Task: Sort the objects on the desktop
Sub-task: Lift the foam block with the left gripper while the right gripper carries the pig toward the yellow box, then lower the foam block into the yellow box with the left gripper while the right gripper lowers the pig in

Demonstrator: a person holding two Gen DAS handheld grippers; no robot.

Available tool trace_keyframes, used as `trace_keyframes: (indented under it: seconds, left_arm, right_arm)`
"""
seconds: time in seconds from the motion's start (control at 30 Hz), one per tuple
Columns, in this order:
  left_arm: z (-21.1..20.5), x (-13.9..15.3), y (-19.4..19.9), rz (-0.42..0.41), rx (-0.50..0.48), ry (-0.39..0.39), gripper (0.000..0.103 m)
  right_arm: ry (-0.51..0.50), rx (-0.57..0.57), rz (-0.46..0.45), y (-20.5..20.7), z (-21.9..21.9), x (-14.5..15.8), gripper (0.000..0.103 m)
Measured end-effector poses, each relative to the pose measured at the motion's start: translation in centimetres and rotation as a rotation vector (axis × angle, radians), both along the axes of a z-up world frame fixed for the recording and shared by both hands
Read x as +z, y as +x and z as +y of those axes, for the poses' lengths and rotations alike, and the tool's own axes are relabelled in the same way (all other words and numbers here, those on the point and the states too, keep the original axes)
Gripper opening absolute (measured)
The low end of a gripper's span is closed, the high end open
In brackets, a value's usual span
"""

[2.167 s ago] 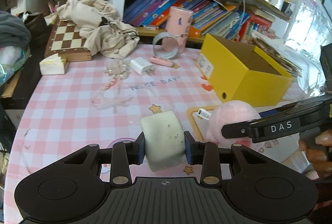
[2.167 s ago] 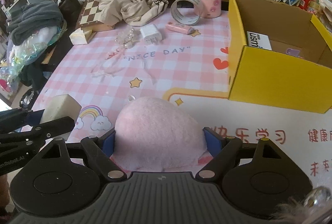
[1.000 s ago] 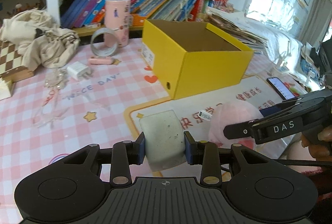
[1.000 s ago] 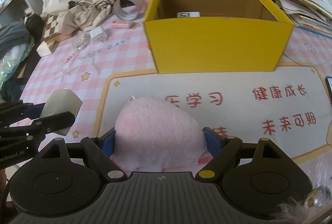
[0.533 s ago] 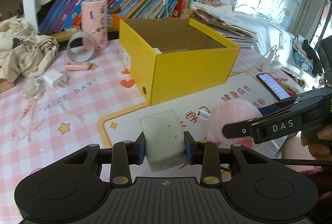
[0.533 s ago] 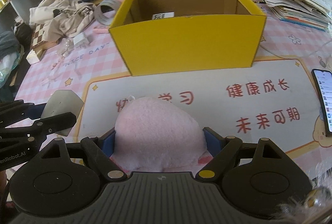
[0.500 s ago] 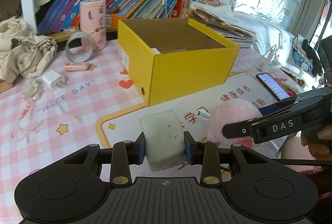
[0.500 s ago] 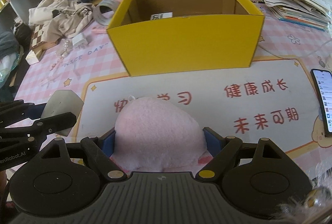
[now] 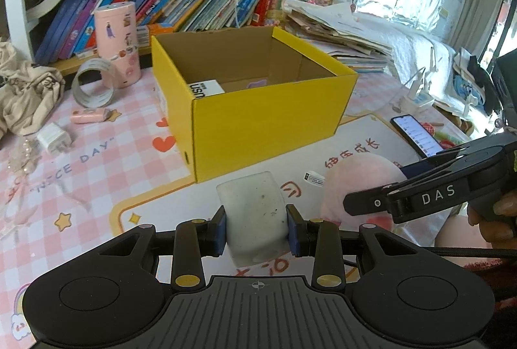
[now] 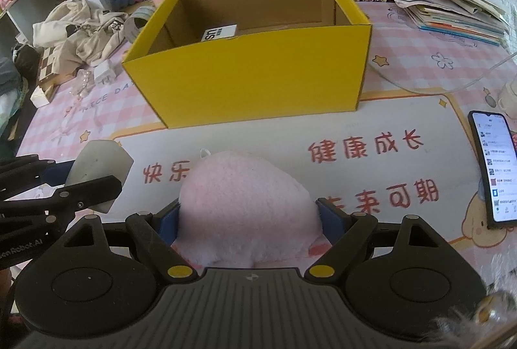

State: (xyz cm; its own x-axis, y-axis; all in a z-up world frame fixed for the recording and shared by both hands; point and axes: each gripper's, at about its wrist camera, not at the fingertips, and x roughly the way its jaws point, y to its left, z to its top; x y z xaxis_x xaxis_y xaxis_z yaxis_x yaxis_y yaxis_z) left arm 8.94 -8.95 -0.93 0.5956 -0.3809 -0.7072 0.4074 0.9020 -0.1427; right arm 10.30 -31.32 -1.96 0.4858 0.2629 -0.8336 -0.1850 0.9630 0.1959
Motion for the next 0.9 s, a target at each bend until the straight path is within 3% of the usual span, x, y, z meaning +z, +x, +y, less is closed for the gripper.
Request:
trace_keyframes:
  seconds: [0.57, 0.9]
  left_arm:
    - [-5.3, -0.5, 1.6, 0.01, 0.03, 0.008, 0.033]
    - [-7.0, 1.6, 2.1, -0.05, 0.074, 0.022, 0.033]
  right_arm:
    - [0.013, 0.07, 0.005, 2.8, -4.9, -0.1, 0.083]
    - [0.093, 0.17, -0.03, 4.5, -5.8, 1.9, 0.083]
